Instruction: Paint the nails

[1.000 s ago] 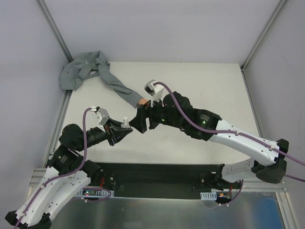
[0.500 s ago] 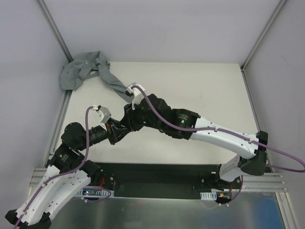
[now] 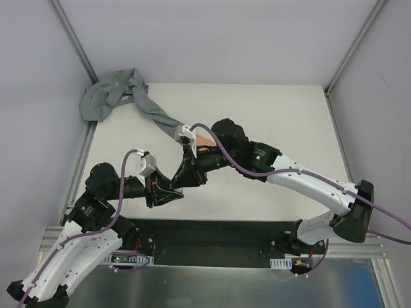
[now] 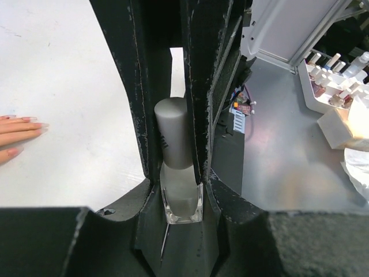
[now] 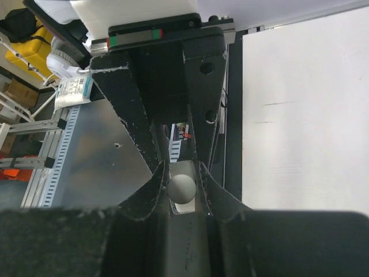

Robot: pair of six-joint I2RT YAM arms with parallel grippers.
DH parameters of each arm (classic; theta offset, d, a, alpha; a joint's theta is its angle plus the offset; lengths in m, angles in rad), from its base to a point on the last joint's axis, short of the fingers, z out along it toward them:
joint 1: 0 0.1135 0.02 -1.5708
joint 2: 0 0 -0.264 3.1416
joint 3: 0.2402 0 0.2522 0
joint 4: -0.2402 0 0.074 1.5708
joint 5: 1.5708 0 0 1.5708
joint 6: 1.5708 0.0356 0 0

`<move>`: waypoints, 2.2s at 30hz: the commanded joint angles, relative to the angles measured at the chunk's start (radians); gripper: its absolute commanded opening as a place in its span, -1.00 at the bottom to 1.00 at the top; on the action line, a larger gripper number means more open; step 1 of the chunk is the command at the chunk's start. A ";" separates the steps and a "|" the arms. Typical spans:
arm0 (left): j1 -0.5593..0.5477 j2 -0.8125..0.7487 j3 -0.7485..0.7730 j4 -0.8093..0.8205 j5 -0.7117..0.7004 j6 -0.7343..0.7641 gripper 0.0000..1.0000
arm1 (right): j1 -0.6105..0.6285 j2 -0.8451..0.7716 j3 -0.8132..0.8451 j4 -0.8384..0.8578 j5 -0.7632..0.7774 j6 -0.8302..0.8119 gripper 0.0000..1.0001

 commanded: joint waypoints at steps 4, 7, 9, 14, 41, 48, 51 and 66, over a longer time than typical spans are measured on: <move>-0.006 -0.012 0.042 0.095 -0.063 0.031 -1.00 | 0.003 -0.081 -0.034 0.065 0.124 0.106 -0.27; -0.006 -0.011 0.037 0.075 -0.123 0.039 -1.00 | 0.008 -0.111 -0.018 0.001 0.345 0.181 0.17; -0.006 -0.011 0.036 0.063 -0.189 0.044 -1.00 | 0.017 -0.127 -0.015 -0.040 0.498 0.241 0.38; -0.006 -0.012 0.034 0.050 -0.280 0.047 -1.00 | 0.075 -0.128 0.043 -0.127 0.739 0.291 0.48; -0.006 0.033 0.054 0.099 0.000 -0.036 -1.00 | -0.026 -0.018 0.021 0.053 -0.294 0.029 -0.99; -0.006 0.055 0.011 0.217 0.176 -0.114 -1.00 | -0.103 -0.042 -0.061 0.143 -0.437 0.094 -0.99; -0.006 0.031 0.002 0.219 0.121 -0.084 -1.00 | -0.118 -0.058 -0.073 0.154 -0.389 0.110 -0.99; -0.006 0.047 0.000 0.096 -0.313 0.024 -1.00 | 0.011 -0.119 0.006 -0.042 0.531 0.330 0.19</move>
